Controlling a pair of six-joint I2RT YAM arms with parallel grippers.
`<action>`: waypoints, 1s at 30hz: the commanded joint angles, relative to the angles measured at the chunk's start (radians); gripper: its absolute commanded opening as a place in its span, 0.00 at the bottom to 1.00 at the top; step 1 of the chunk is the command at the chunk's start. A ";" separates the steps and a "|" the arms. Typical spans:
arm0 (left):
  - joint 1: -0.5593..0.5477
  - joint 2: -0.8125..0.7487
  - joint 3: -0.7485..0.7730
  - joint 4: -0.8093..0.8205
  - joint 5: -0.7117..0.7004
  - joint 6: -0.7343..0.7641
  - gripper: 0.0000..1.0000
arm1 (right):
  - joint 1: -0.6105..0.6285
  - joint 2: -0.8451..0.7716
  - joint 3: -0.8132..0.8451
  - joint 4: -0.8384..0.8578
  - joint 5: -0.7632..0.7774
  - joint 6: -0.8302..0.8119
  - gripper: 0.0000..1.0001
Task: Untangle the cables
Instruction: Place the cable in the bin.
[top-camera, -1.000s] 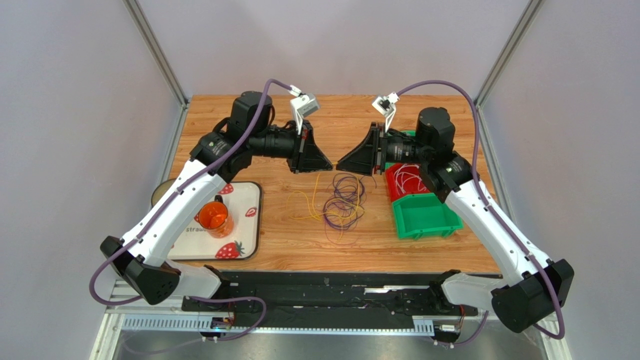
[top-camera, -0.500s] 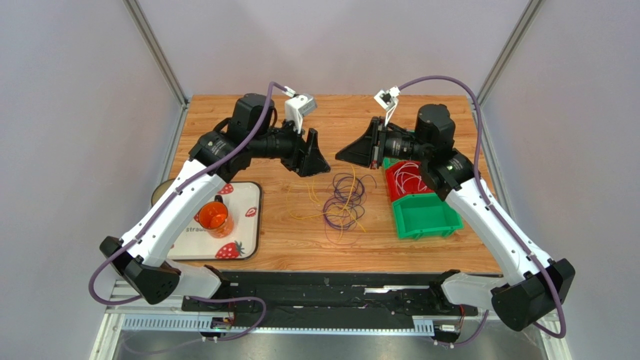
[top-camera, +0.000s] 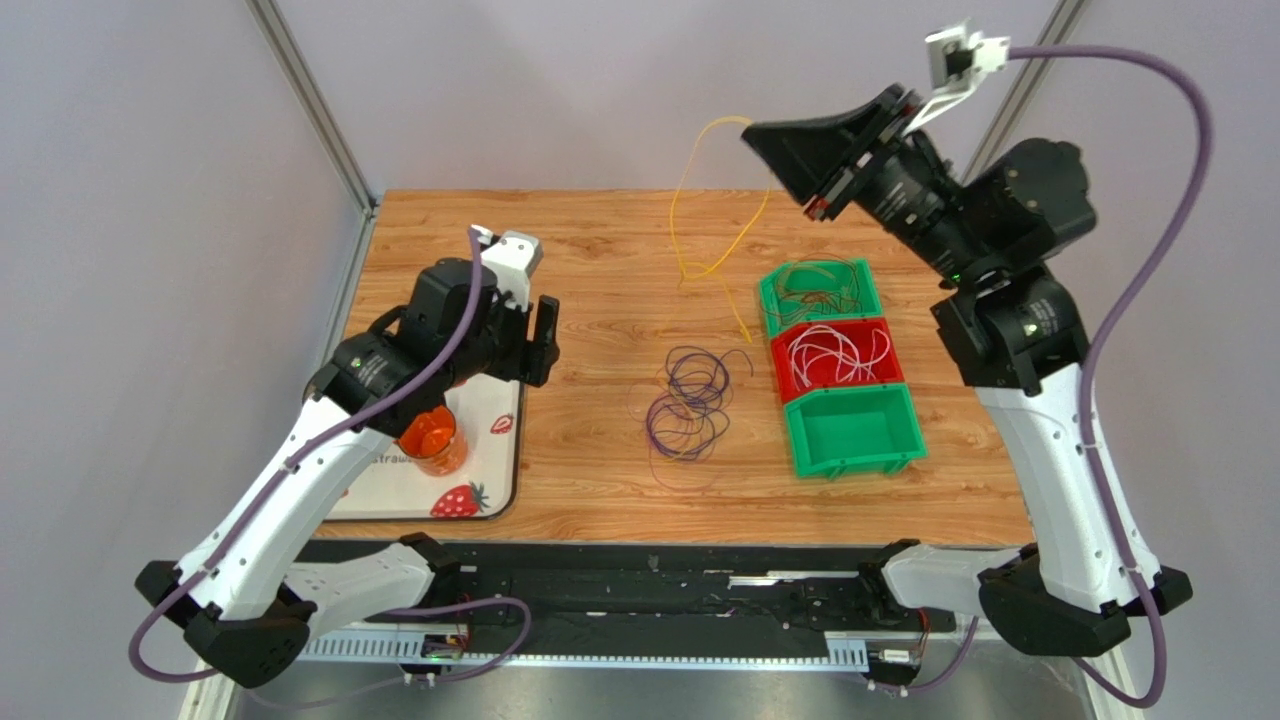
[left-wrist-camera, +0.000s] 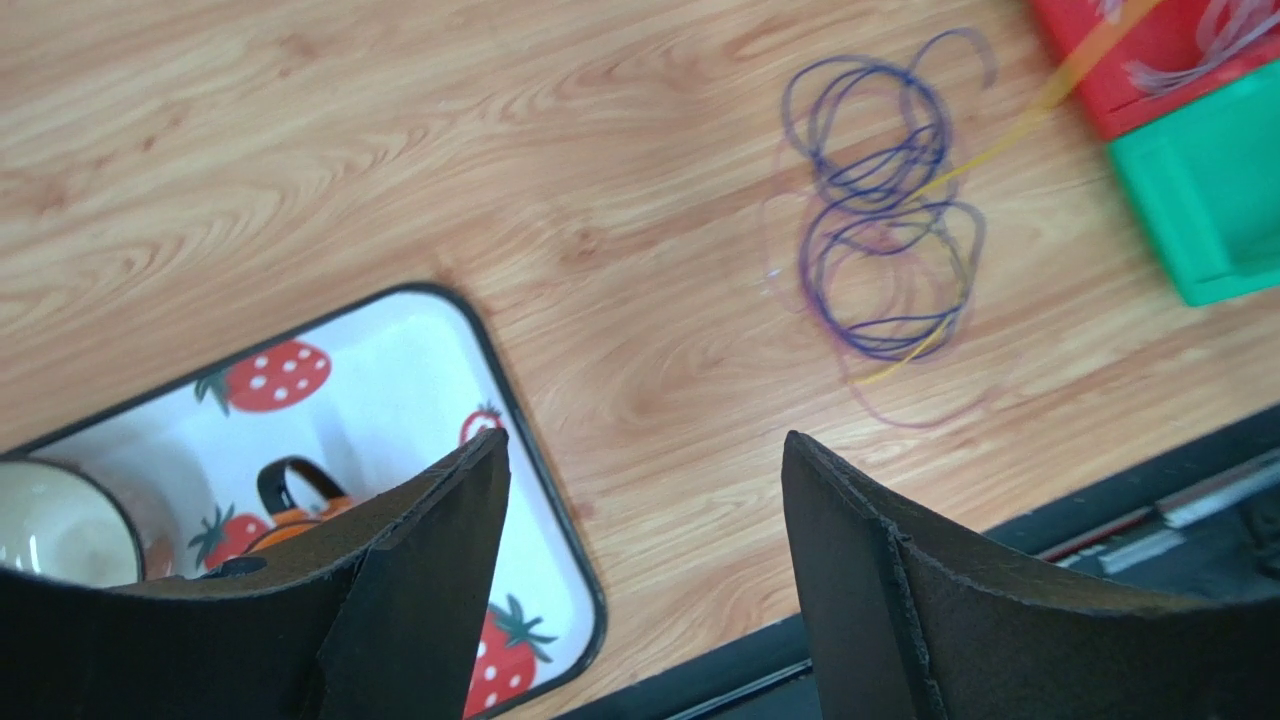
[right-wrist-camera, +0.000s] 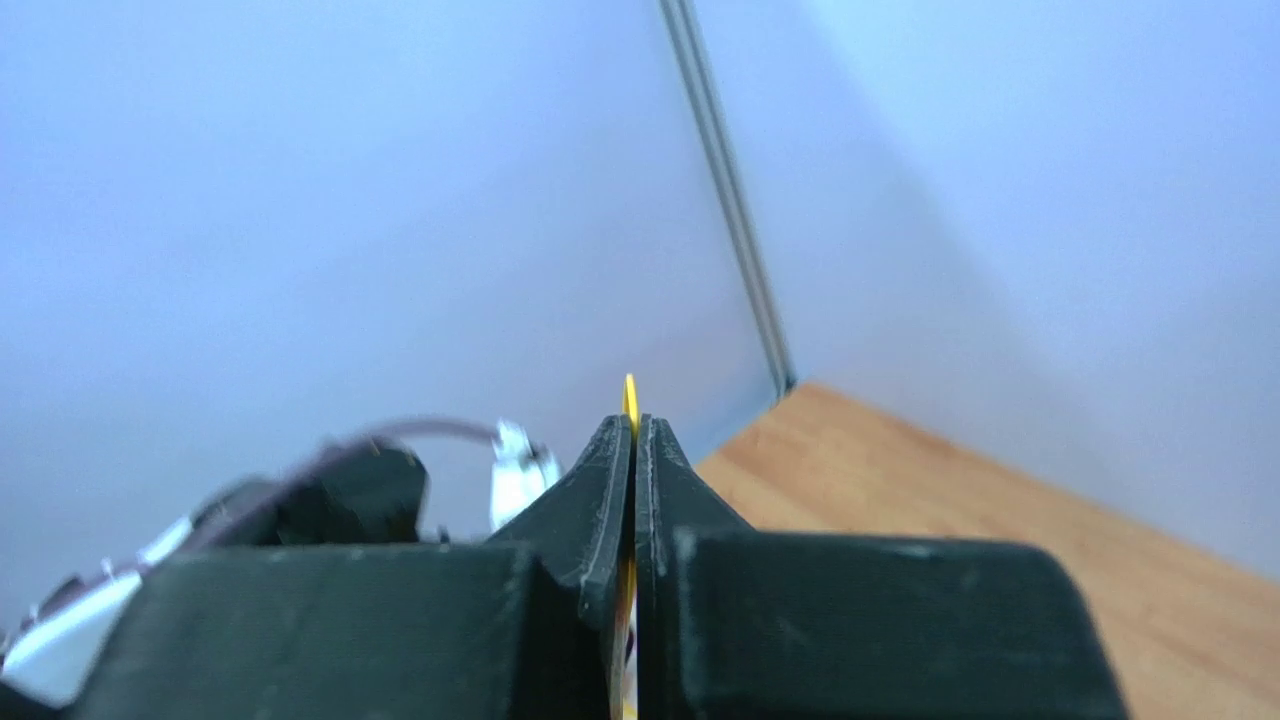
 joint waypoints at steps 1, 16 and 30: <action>0.000 0.035 -0.066 0.026 -0.120 0.002 0.74 | 0.002 0.061 0.197 -0.019 0.170 -0.055 0.00; 0.001 0.072 -0.108 0.023 -0.146 0.009 0.71 | 0.003 0.134 0.442 -0.060 0.546 -0.410 0.00; 0.001 0.116 -0.062 0.051 0.058 -0.031 0.67 | -0.003 0.019 0.134 -0.071 0.523 -0.678 0.00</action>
